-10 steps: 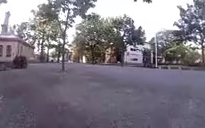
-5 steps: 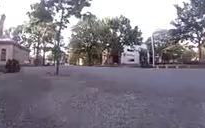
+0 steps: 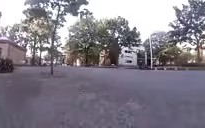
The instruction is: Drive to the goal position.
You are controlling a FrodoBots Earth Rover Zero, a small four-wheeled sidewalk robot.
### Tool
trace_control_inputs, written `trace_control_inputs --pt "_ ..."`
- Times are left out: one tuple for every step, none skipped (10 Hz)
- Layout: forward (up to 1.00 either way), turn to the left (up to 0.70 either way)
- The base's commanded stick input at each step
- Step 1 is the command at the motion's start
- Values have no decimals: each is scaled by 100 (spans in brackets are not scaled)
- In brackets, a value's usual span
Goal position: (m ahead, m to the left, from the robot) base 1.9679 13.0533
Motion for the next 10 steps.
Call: trace_control_inputs --pt "70 0" --pt "70 0" --pt "70 0" --pt "70 -31" --pt "70 -35" --pt "70 -35" --pt "70 -35" --pt "70 -35" --pt "70 -23" --pt "70 0"
